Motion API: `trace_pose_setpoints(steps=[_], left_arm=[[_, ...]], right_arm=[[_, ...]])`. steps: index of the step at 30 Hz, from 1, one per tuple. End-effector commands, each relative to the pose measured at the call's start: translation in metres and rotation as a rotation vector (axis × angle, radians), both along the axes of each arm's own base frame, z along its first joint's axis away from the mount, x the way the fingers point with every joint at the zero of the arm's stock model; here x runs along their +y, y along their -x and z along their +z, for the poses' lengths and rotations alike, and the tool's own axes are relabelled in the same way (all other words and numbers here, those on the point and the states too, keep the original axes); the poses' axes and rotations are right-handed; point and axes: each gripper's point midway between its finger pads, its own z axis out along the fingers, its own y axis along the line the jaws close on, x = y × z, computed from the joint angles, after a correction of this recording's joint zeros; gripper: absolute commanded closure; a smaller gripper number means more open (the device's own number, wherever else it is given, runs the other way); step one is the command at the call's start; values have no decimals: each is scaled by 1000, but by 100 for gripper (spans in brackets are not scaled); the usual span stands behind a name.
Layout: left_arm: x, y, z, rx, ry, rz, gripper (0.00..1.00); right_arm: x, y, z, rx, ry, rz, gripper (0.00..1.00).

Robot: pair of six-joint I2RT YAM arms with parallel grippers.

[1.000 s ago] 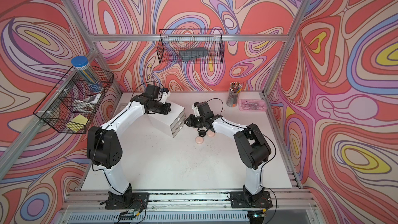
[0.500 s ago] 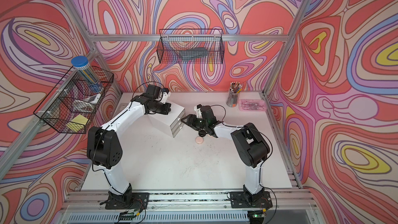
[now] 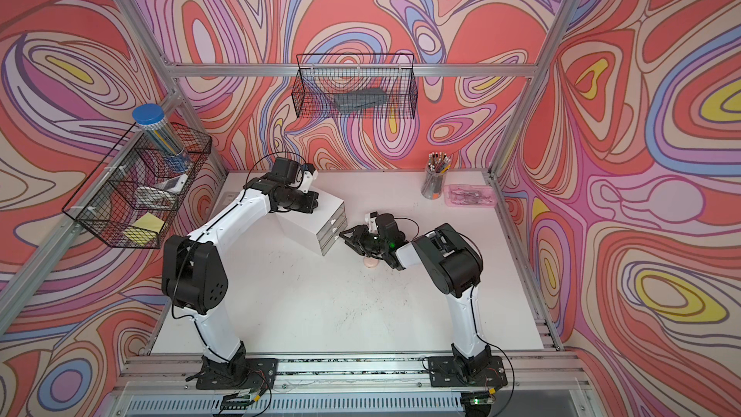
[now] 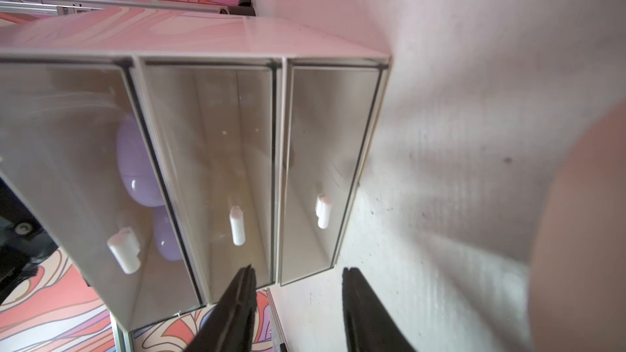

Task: Put the bluetooth earphones in the drawer according to color
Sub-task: Open the drawer in the storage box.

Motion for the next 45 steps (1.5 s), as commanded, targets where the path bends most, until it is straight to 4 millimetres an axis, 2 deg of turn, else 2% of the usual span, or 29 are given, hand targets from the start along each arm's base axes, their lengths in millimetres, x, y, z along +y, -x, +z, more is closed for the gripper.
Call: trace_pose_setpoints(steps=[1,11,23,29,38,45], left_arm=[[15,67,-93,375,-146,-22,100],[16,68,-92,378,-149,-24,100],[17,69,-92,380,-154,-23,100],[16,71,-94,390,-155,-29,100],[15,72,-94,393,-156,-33,100],[14,73,-97,399,-160,-37,100]], right_arm=[[4,-8,21,-58,-58,-8,57],[9,-17,17,-47,-116,-25,62],[17,-30,20,-57,-158,-30,63],[24,-30,18,-44,-175,-19,64],[34,-26,14,-30,-181,-2,73],[40,-19,13,-18,-182,7,75]])
